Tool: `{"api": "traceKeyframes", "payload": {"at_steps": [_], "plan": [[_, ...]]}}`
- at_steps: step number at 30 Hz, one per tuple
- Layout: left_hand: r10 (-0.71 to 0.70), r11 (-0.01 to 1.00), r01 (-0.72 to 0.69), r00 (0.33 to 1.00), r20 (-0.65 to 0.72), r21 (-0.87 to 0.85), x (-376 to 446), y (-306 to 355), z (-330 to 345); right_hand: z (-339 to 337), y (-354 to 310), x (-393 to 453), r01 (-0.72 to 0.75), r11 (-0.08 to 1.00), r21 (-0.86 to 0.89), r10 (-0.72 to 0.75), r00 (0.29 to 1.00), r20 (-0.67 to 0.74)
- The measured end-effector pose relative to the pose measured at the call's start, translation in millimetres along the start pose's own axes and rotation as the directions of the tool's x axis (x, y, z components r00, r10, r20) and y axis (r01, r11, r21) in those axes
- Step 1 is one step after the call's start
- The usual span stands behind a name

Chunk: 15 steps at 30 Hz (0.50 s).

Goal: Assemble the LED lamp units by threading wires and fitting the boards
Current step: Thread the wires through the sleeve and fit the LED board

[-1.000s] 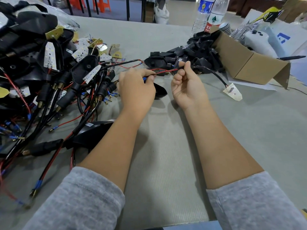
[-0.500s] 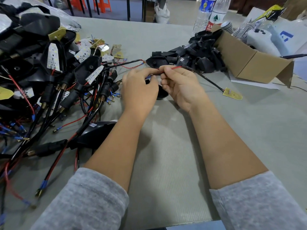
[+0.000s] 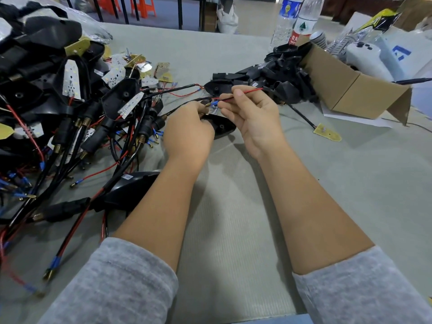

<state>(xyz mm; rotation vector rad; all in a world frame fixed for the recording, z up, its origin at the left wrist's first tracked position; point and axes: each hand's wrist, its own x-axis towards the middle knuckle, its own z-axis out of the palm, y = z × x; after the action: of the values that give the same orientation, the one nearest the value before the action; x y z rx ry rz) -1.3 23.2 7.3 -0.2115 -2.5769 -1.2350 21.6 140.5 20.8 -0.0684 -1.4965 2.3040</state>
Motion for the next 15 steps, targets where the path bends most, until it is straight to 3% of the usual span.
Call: {"api": "traceKeyframes", "payload": {"at_steps": [3, 7, 9, 15], "plan": [[-0.098, 0.947, 0.090, 0.995, -0.011, -0.308, 1.1, 3.2, -0.4, 1.4, 1.8, -0.9, -0.004, 1.000, -0.020, 0.004, 1.000, 0.011], [-0.312, 0.542, 0.295, 0.940, 0.137, -0.787, 4.9, 9.4, -3.8, 1.5, 3.5, 0.4, 0.033, 0.997, -0.067, -0.036, 0.998, -0.046], [-0.293, 0.387, 0.302, 0.936, 0.194, -0.872, 5.8, 11.1, -4.4, 1.4, 4.2, 0.8, 0.047, 0.994, -0.095, -0.053, 0.997, -0.061], [-0.228, 0.136, 0.370, 0.914, 0.334, -0.919, 7.9, 12.7, -2.0, 1.9, 6.3, 0.1, 0.063, 0.980, -0.190, -0.078, 0.994, -0.074]]}}
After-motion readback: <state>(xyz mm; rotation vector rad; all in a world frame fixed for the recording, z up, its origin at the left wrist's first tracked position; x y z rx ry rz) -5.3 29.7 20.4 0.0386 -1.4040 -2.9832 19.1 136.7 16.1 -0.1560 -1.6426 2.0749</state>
